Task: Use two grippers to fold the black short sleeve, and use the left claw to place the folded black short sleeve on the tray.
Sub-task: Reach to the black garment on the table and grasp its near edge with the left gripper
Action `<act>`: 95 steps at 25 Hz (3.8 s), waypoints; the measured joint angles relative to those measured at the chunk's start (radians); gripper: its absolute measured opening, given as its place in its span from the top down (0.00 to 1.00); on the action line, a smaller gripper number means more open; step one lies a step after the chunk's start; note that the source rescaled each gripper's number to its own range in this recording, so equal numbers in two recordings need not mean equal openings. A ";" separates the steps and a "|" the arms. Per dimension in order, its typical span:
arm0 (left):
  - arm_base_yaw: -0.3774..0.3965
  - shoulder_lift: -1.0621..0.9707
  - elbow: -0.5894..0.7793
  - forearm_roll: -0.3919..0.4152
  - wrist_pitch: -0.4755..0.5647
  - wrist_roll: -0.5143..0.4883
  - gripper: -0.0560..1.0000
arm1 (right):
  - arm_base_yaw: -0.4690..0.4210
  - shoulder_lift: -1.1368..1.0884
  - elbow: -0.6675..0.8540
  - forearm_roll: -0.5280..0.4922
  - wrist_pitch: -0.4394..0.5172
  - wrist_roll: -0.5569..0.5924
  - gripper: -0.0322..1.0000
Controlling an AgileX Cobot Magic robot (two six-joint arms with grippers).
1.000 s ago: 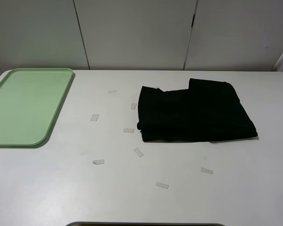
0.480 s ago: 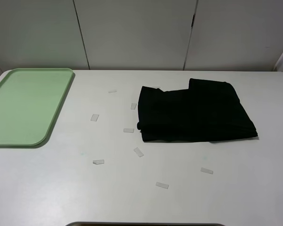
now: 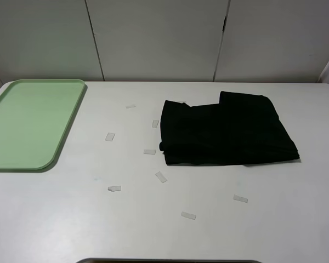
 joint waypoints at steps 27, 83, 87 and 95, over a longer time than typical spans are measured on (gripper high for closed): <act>0.000 0.686 -0.278 -0.094 -0.023 0.016 0.03 | 0.000 0.000 0.000 0.000 0.000 0.000 0.00; -0.790 2.217 -0.748 -0.296 -1.239 -0.395 0.04 | 0.000 0.000 0.000 -0.002 -0.001 0.000 0.00; -0.796 2.224 -0.750 -0.296 -1.256 -0.395 0.12 | 0.000 0.000 0.000 -0.002 -0.001 0.000 0.00; -0.797 2.233 -0.750 -0.297 -1.256 -0.400 0.40 | 0.000 0.000 0.000 -0.002 -0.001 0.000 0.00</act>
